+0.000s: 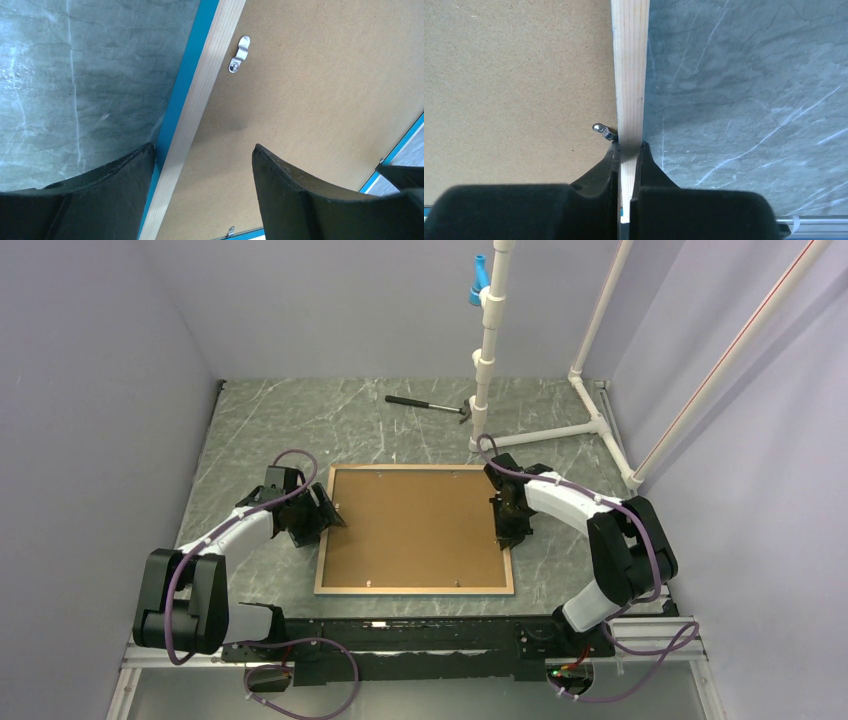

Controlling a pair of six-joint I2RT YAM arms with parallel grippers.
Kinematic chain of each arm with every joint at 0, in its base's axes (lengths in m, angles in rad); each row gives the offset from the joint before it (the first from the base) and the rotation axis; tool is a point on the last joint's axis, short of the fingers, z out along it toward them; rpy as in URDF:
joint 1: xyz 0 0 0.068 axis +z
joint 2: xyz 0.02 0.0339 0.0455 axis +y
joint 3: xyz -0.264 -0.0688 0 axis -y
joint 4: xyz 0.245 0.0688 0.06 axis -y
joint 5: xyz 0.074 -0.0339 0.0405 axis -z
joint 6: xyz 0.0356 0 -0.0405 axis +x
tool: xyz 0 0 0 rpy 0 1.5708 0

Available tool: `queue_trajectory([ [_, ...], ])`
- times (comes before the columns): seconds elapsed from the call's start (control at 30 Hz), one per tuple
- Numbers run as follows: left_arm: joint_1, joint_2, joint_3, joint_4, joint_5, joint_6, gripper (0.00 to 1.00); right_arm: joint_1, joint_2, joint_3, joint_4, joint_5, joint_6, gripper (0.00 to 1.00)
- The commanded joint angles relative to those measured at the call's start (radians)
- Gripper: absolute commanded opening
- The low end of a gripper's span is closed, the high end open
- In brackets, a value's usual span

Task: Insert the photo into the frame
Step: Install the photo frame at the center of the board.

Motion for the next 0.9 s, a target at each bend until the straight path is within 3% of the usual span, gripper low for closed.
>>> queue_trajectory([
  [0.0, -0.005, 0.026, 0.005, -0.037, -0.006, 0.022, 0.75, 0.01, 0.005, 0.005, 0.046, 0.061, 0.025, 0.0],
  [0.2, -0.005, 0.024, 0.011, -0.053, -0.016, 0.032, 0.75, 0.011, -0.013, 0.023, 0.046, 0.015, 0.002, 0.02],
  [0.33, -0.005, 0.024, 0.011, -0.051, -0.015, 0.031, 0.75, 0.011, -0.04, 0.026, 0.048, -0.022, -0.013, 0.4],
  [0.43, -0.005, 0.027, 0.009, -0.047, -0.013, 0.031, 0.75, 0.011, -0.036, 0.024, 0.056, -0.024, -0.016, 0.53],
  [0.67, -0.005, 0.03, 0.009, -0.049, -0.011, 0.034, 0.75, 0.011, 0.022, 0.016, 0.072, 0.008, -0.01, 0.47],
  [0.73, -0.005, 0.031, 0.009, -0.047, -0.011, 0.033, 0.75, 0.011, 0.028, 0.015, 0.075, 0.025, -0.008, 0.4],
  [0.87, -0.005, 0.037, 0.009, -0.05, -0.014, 0.037, 0.74, 0.012, 0.034, 0.03, 0.064, 0.076, -0.003, 0.11],
])
